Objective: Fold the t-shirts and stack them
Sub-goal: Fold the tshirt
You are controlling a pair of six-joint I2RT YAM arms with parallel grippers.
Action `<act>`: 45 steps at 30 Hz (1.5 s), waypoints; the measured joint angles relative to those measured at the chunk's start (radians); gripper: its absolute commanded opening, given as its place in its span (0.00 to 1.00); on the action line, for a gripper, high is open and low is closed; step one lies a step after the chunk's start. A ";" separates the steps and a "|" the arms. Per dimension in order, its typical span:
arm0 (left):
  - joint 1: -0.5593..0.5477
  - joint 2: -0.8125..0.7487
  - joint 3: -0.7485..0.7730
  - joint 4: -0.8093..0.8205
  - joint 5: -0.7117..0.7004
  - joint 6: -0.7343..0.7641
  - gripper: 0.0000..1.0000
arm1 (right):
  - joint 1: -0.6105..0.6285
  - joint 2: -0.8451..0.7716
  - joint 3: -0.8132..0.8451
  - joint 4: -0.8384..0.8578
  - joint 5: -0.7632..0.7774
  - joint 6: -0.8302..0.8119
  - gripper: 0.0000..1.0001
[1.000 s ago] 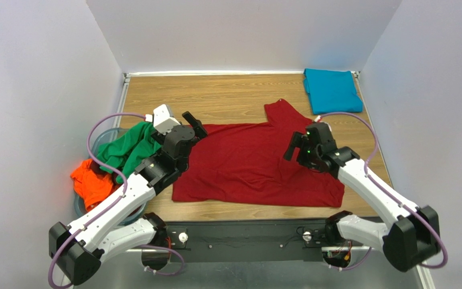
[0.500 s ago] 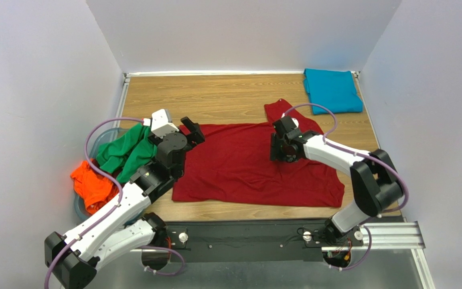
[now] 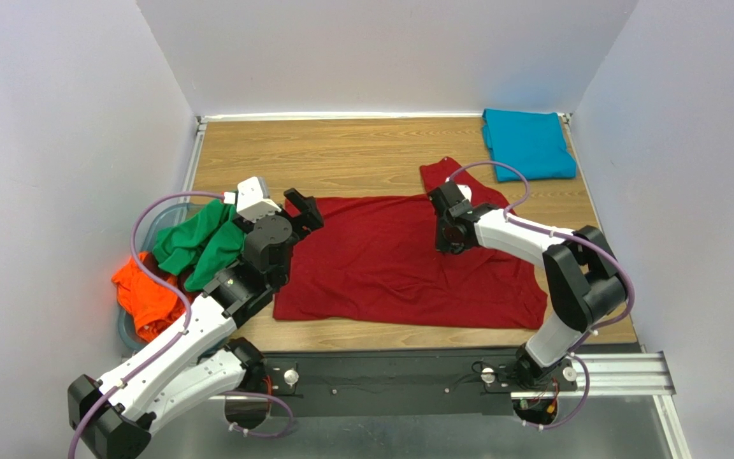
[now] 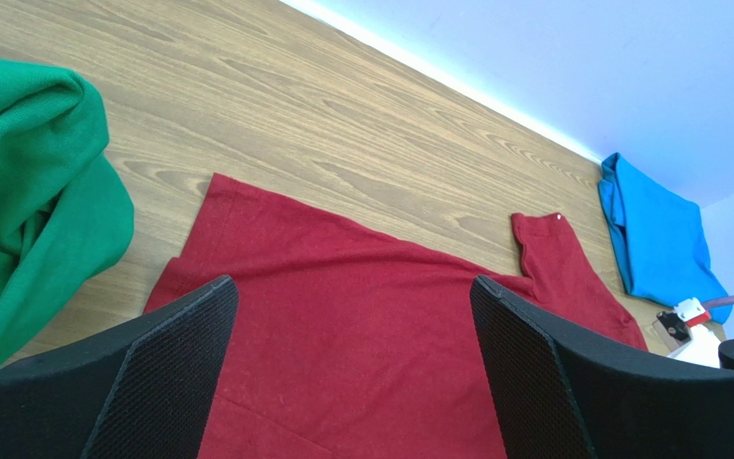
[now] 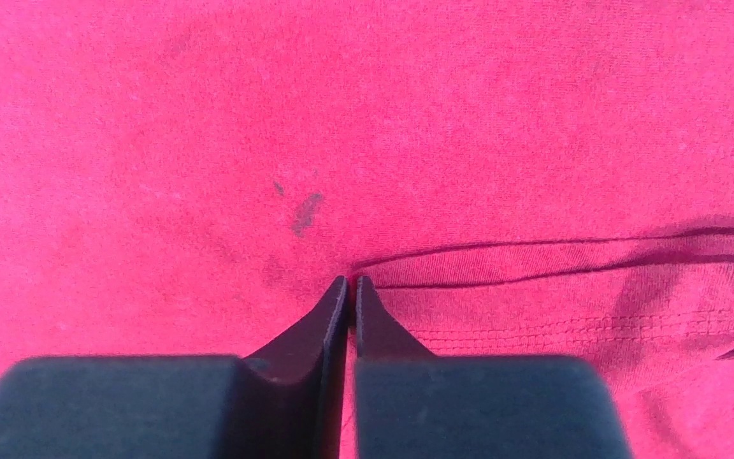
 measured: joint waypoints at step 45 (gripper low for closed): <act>0.336 0.632 0.371 -0.093 0.293 -0.090 0.98 | 0.065 -0.372 -0.040 0.067 0.113 -0.026 1.00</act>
